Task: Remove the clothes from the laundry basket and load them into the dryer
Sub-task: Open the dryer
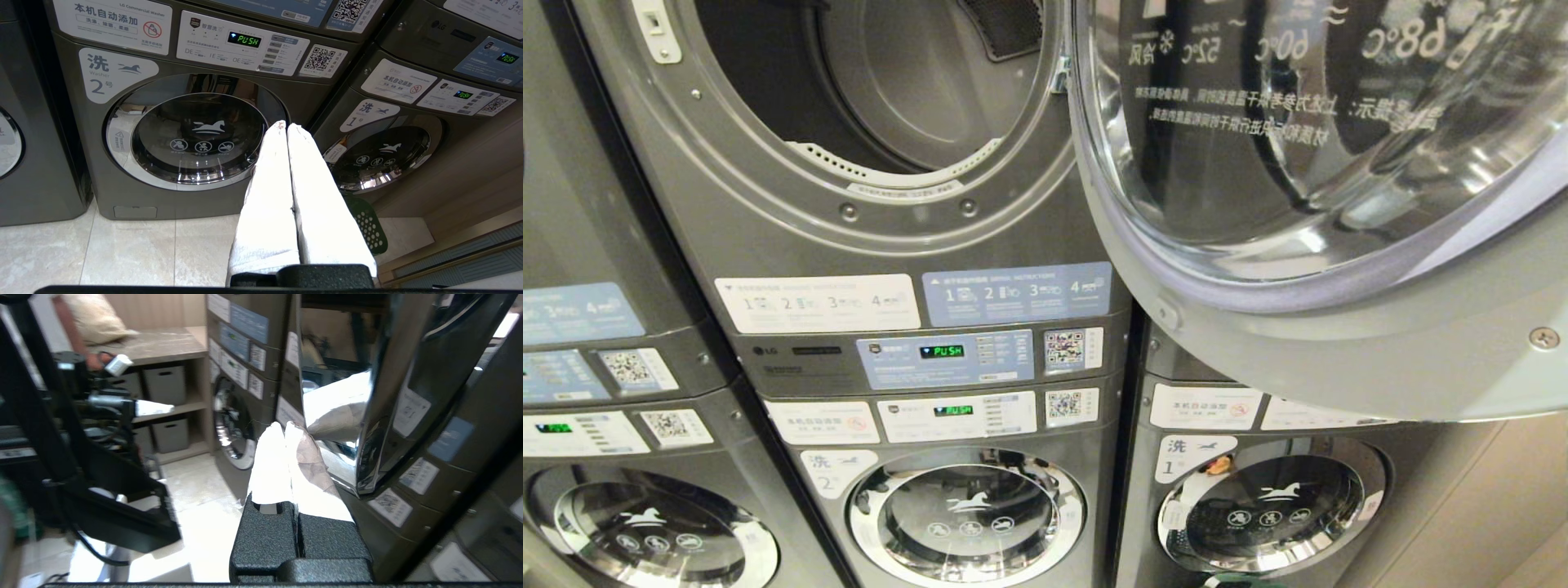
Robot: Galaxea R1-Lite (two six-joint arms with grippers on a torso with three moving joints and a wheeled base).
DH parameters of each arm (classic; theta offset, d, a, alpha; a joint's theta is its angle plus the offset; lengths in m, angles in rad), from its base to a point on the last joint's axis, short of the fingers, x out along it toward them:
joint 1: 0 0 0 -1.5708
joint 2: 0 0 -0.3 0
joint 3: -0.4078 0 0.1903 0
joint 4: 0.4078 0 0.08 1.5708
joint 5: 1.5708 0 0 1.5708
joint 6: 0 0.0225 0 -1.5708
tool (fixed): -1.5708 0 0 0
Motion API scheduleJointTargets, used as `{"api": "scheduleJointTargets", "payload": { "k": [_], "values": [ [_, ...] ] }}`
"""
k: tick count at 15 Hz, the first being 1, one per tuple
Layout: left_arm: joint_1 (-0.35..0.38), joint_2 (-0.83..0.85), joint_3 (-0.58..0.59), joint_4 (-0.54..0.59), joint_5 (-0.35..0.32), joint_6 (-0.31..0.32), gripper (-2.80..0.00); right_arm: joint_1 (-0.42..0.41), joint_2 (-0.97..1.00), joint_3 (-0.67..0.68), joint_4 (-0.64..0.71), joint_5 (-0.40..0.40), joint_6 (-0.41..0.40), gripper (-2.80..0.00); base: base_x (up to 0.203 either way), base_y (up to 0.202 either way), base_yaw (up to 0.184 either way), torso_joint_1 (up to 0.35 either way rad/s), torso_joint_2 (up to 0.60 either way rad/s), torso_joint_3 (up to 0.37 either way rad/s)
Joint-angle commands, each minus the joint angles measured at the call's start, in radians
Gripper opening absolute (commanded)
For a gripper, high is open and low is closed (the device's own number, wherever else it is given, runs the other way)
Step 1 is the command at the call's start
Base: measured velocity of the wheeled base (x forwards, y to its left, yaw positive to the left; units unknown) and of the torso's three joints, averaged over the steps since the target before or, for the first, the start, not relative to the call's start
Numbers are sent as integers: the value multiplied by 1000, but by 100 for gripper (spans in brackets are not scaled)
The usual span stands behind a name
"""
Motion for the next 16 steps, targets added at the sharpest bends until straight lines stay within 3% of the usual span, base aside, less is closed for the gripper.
{"api": "scheduleJointTargets", "payload": {
  "k": [1, 6, 16],
  "values": [
    [0, 0, 0, 1, -1, -2, -280, -1, -8, 6, -1, -28, -19, -280, 0, 0, 0, 0, 0, 0],
    [0, 8, 0, 1, -2, -2, -280, -2, -45, 43, 0, -128, -39, -280, 0, 0, 0, 0, 0, 0],
    [0, -5, -1, 1, -4, -2, -280, -11, 104, -14, -4, -556, -32, -280, 0, 0, 0, 0, 0, 0]
  ]
}}
